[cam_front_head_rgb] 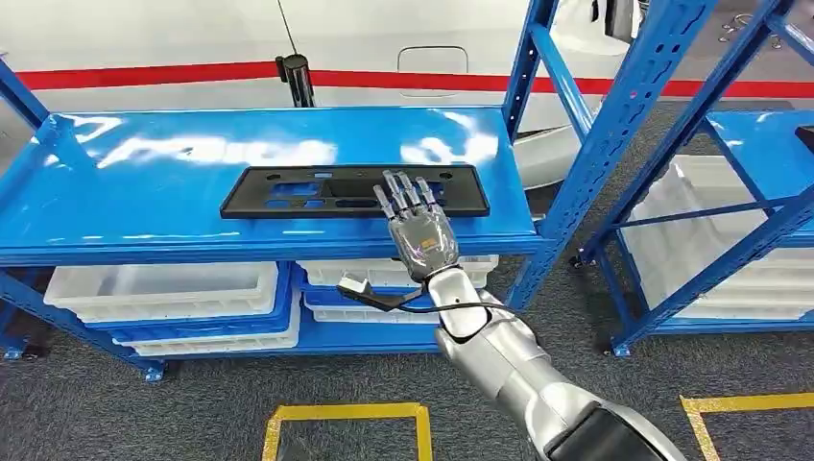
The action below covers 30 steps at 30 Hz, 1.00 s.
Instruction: Take the parts from the cabinet and place them on the table.
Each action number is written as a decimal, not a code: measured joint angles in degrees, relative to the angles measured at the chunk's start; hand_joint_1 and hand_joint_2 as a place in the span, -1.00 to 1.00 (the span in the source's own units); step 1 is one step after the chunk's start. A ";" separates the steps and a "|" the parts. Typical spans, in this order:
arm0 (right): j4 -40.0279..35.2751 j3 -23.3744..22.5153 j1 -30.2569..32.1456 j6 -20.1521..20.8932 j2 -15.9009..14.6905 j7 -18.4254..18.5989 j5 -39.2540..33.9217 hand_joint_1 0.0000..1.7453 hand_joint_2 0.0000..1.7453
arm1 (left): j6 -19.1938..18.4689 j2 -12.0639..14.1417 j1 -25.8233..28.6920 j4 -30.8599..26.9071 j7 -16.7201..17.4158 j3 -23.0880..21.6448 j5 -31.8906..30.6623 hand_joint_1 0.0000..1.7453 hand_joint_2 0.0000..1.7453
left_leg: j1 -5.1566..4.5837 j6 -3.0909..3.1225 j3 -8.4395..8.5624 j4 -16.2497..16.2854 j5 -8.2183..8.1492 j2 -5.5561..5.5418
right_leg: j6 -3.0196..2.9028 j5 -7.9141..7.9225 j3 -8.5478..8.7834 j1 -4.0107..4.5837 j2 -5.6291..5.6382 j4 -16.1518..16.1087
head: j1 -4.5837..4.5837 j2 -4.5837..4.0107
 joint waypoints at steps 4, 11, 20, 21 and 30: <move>0.31 0.04 0.28 -0.07 -0.33 -0.02 0.00 -1.00 1.00 | 0.04 0.00 0.05 0.00 -0.02 0.02 0.00 -1.00 -1.00 | 0.04 0.34 -0.42 0.00 0.11 -0.16 | -1.03 -6.28 -9.68 0.11 0.10 17.80 | 0.37 0.00; 0.50 0.11 0.40 -0.09 -0.44 -0.04 -0.02 -1.00 1.00 | 0.04 0.00 0.18 0.00 -0.02 0.04 0.04 -1.00 -1.00 | -0.35 -1.36 -0.33 0.59 -0.81 -0.63 | -0.39 2.92 -2.64 0.12 0.09 -0.42 | 0.39 0.00; 0.74 0.09 0.50 -0.09 -0.15 -0.70 0.00 -1.00 1.00 | 0.02 0.00 0.27 0.00 0.15 0.07 0.31 -1.00 -1.00 | 1.02 -4.12 -10.39 19.17 -8.21 -0.14 | -2.58 2.80 -1.99 -0.04 0.23 -0.52 | -0.07 0.00; 0.81 0.09 0.57 -0.09 -0.15 -0.85 0.00 -1.00 1.00 | 0.02 0.02 0.29 0.00 0.15 0.07 0.31 -1.00 -1.00 | 1.16 -4.10 -10.34 17.96 -6.58 -0.11 | -2.65 2.72 -1.87 -0.01 0.26 -0.51 | -0.11 0.00; 0.79 -1.22 0.53 -0.11 0.15 -1.55 0.00 -1.00 1.00 | 0.24 0.02 0.02 0.00 0.48 0.09 0.22 -1.00 -1.00 | 0.12 -2.95 -3.25 1.11 1.81 -0.34 | -2.05 2.00 -1.67 1.28 0.34 -0.34 | 0.09 0.00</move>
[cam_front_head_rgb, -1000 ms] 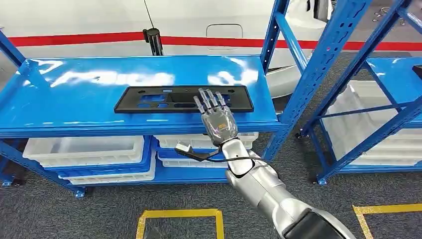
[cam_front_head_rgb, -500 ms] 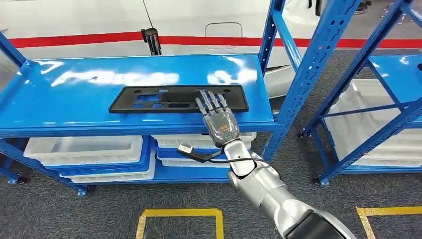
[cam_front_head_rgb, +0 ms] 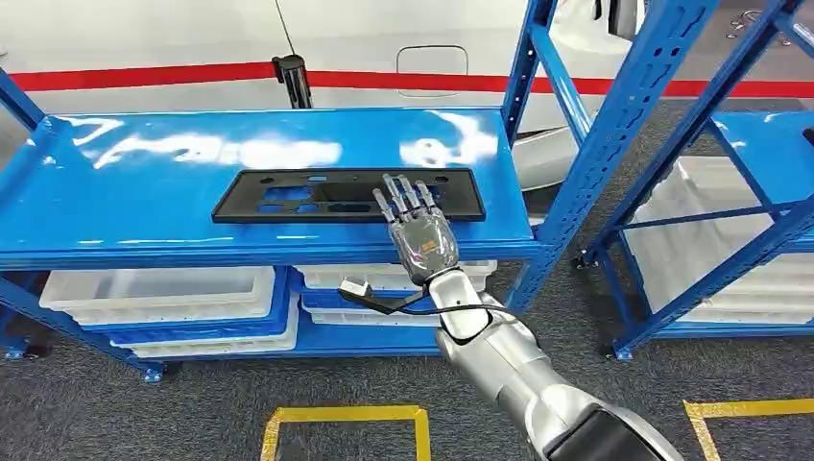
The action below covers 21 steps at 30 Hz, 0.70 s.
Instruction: Take the parts from the cabinet and place them on the table.
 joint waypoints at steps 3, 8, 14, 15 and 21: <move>0.00 -0.02 -0.03 0.00 0.00 0.31 0.00 -1.00 1.00 | 0.00 0.00 -0.01 0.00 0.00 0.00 0.00 -1.00 -1.00 | -0.44 0.73 -0.05 -0.01 -0.05 -0.02 | 0.62 0.09 0.03 -0.27 -0.04 -0.18 | -0.05 0.00; 0.00 0.06 -0.12 0.00 0.00 0.68 0.00 -1.00 1.00 | 0.02 0.00 -0.01 0.00 0.02 0.00 0.15 -1.00 -1.00 | -0.62 1.12 -0.18 -0.01 0.11 -0.03 | 1.07 0.29 0.02 -0.45 -0.04 -0.43 | 0.02 0.00; 0.09 0.26 -0.17 0.00 0.20 0.72 0.00 -1.00 1.00 | 0.04 0.00 0.00 0.00 0.09 0.09 0.37 -1.00 -1.00 | -0.75 1.35 -0.25 0.00 0.24 -0.04 | 1.37 0.46 0.00 -0.57 -0.04 -0.46 | 0.00 0.00; 0.09 0.31 -0.18 0.00 0.20 0.72 0.00 -1.00 1.00 | 0.04 0.00 0.00 0.00 0.09 0.11 0.37 -1.00 -1.00 | -0.75 1.37 -0.25 0.00 0.25 -0.04 | 1.40 0.48 0.00 -0.56 -0.05 -0.46 | 0.00 0.00; 0.20 0.42 -0.21 0.00 0.22 0.72 0.00 -1.00 1.00 | 0.04 0.00 0.00 0.00 0.24 0.55 0.52 -1.00 -1.00 | -0.88 1.66 -0.33 0.22 0.07 -0.02 | 1.64 0.57 -0.03 -1.04 -0.06 -0.54 | -0.02 0.00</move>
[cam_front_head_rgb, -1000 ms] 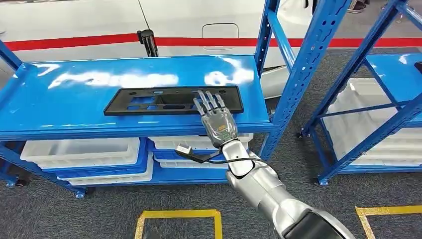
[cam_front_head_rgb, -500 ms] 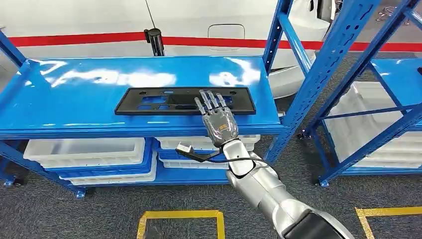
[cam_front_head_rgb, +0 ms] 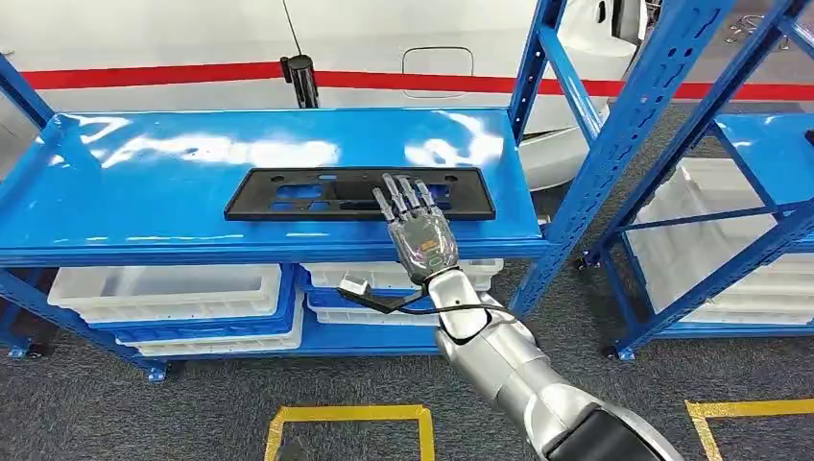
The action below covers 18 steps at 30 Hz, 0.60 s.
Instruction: Take the parts from the cabinet and place them on the table.
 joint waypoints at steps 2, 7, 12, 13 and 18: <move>0.15 0.00 -0.03 0.00 0.15 -0.02 0.00 -1.00 1.00 | -0.04 0.00 0.01 0.00 0.35 0.20 0.44 -1.00 -1.00 | 0.01 0.02 -0.02 0.01 -0.01 0.00 | 0.01 -0.01 0.00 -0.03 0.00 0.00 | 0.00 0.00; 0.37 0.02 -0.05 0.00 0.48 -0.02 0.00 -1.00 1.00 | -0.09 0.02 0.01 0.00 0.52 0.57 0.72 -1.00 -1.00 | -0.18 0.53 -0.13 0.17 -0.25 -0.01 | 0.41 -0.02 0.02 -0.39 -0.01 -0.08 | 0.00 0.00; 0.42 0.04 -0.71 -0.07 0.87 -0.07 0.00 -1.00 1.00 | -0.11 0.02 -0.07 0.00 0.74 0.77 0.72 -1.00 -1.00 | 0.51 1.73 0.91 -1.34 0.41 0.17 | 0.19 -2.68 -2.33 0.04 -0.02 4.81 | 0.11 0.00; 0.46 0.02 -0.71 -0.09 0.83 -0.11 0.00 -1.00 1.00 | -0.11 0.02 -0.14 0.00 0.85 0.81 0.70 -1.00 -1.00 | 0.47 1.92 0.90 -1.34 0.36 0.13 | -0.31 -4.88 -5.09 -0.07 -0.02 10.13 | 0.26 0.00; 0.94 0.02 0.09 -0.09 0.42 -0.24 0.00 -1.00 1.00 | -0.11 0.04 0.18 0.00 1.16 0.94 0.75 -1.00 -1.00 | 0.39 1.74 0.92 -1.27 0.18 -0.30 | 0.73 -4.65 -8.14 -0.05 -0.02 13.76 | 0.28 0.00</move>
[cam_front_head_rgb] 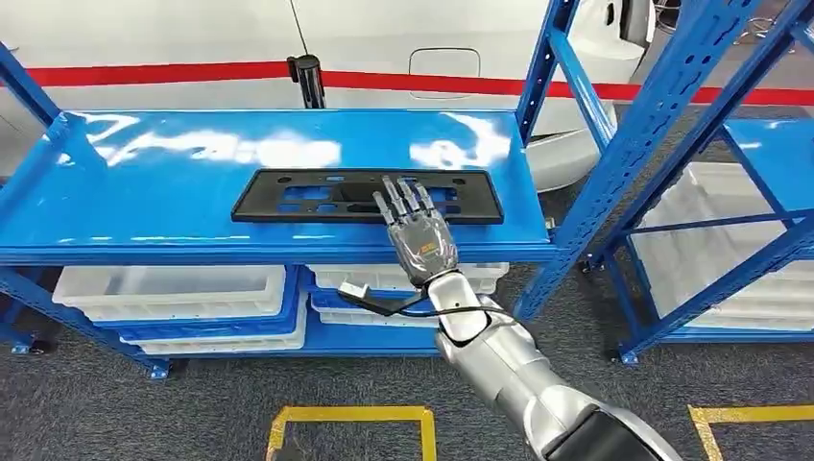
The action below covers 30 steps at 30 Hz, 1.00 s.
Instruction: Take the parts from the cabinet and place them on the table.
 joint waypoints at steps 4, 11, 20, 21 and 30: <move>0.00 0.00 -0.19 0.00 0.15 0.02 0.00 -1.00 1.00 | 0.02 0.00 0.03 0.00 -0.04 0.09 0.04 -1.00 -1.00 | -0.35 -1.48 0.18 0.45 -0.69 -0.12 | -0.91 4.98 7.08 0.13 -0.12 -13.42 | -0.02 0.00; -0.02 -0.02 -0.22 -0.02 0.46 0.00 0.00 -1.00 1.00 | 0.02 0.02 0.21 0.00 -0.18 0.11 0.13 -1.00 -1.00 | 0.85 -3.79 -2.39 6.78 -4.74 0.39 | -3.28 5.18 7.92 -0.21 0.00 -13.72 | -0.46 0.00; 0.20 0.00 -0.17 -0.02 0.59 -0.11 0.00 -1.00 1.00 | 0.37 0.26 0.31 0.00 -0.20 0.11 -0.24 -1.00 -1.00 | 1.15 -3.71 -0.65 0.92 -0.16 0.76 | -2.55 3.91 8.98 0.75 0.31 -13.64 | -0.37 0.00; 0.22 0.00 -0.17 -0.02 0.63 -0.11 0.00 -1.00 1.00 | 0.48 0.26 0.29 0.00 -0.20 0.11 -0.24 -1.00 -1.00 | 1.00 -3.31 -0.75 1.18 -0.34 0.66 | -2.26 3.83 9.00 0.58 0.29 -13.67 | -0.46 0.00; 0.39 0.00 0.17 -0.07 0.13 -0.11 0.00 -1.00 1.00 | 0.42 0.28 0.43 0.00 -0.31 0.20 0.17 -1.00 -1.00 | 0.75 -0.94 0.21 -0.06 -0.23 0.30 | -1.74 -2.34 -2.35 0.65 0.06 5.29 | -0.07 0.00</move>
